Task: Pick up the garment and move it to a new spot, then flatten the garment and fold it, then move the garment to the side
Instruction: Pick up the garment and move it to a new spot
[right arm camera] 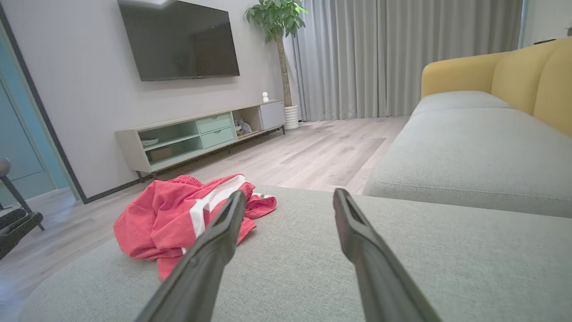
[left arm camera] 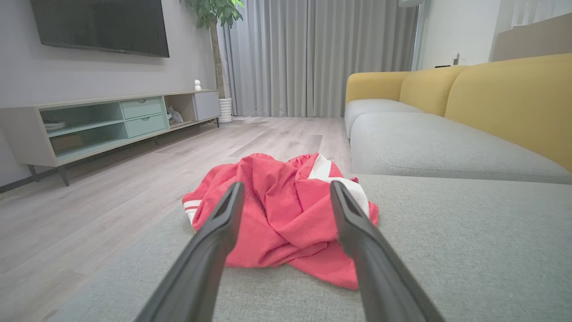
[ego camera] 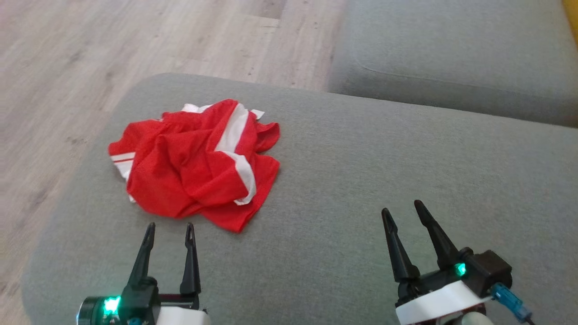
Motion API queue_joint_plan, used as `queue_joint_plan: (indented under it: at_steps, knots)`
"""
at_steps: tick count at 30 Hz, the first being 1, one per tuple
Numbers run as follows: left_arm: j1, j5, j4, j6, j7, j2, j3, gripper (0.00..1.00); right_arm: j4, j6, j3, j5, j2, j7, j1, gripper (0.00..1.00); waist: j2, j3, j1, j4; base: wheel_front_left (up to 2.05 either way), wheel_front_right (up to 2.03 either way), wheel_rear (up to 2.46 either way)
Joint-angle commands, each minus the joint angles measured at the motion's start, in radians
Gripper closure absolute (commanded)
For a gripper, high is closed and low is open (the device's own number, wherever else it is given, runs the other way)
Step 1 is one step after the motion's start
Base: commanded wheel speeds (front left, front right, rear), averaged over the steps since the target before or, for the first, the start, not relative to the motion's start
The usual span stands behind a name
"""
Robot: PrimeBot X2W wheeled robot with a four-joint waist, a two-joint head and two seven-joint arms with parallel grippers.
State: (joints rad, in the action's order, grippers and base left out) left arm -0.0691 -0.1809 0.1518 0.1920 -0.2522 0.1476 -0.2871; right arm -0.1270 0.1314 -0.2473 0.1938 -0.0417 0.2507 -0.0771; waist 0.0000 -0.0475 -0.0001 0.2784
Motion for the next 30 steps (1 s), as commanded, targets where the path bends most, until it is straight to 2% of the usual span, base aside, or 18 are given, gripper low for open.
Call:
queue_joint_plan:
  at_steps: [1,10,16,19,20,25,27,28,30]
  knots:
    - [0.029,0.014,-0.040,-0.005,-0.010,0.004,0.041,0.00,0.037,-0.001,-0.023,0.008,-0.008,0.011,0.019,0.00,0.0000,-0.004,0.0001,0.020,0.00,0.00,0.00]
    - [0.020,0.020,-0.047,-0.007,-0.010,0.003,0.070,0.00,0.031,-0.001,-0.042,0.004,-0.008,0.011,0.019,0.00,0.0000,-0.006,0.0001,0.041,0.00,0.00,0.00]
    - [0.067,0.035,-0.038,-0.036,-0.009,0.049,0.087,0.00,0.042,-0.001,-0.034,0.005,-0.008,0.011,0.036,0.00,0.0000,0.034,0.0001,0.015,0.00,0.00,0.00]
    - [0.153,0.052,-0.021,-0.086,0.037,0.104,0.073,0.00,0.053,-0.001,-0.027,-0.005,-0.008,0.011,0.052,0.00,0.0000,0.076,0.0001,-0.001,0.00,0.00,0.00]
    - [0.231,0.055,0.000,-0.135,0.108,0.146,0.064,0.00,0.059,-0.001,-0.022,-0.015,-0.008,0.011,0.067,0.00,0.0000,0.108,0.0001,-0.013,0.00,0.00,0.00]
    - [0.449,0.044,0.077,-0.269,0.320,0.242,0.030,0.00,0.068,-0.001,-0.018,-0.045,-0.008,0.011,0.113,0.00,0.0000,0.184,0.0001,-0.043,0.00,0.00,0.00]
    - [0.525,0.030,0.120,-0.297,0.402,0.267,0.008,0.00,0.070,-0.001,-0.014,-0.048,-0.008,0.011,0.131,0.00,0.0000,0.209,0.0001,-0.056,0.00,0.00,0.00]
    - [0.525,0.030,0.120,-0.297,0.402,0.267,0.008,0.00,0.070,-0.001,-0.014,-0.048,-0.008,0.011,0.131,0.00,0.0000,0.209,0.0001,-0.056,0.00,0.00,0.00]
    - [0.587,0.012,0.164,-0.313,0.471,0.293,-0.025,0.00,0.071,-0.001,-0.012,-0.046,-0.008,0.011,0.144,0.00,0.0000,0.227,0.0001,-0.069,0.00,0.00,0.00]
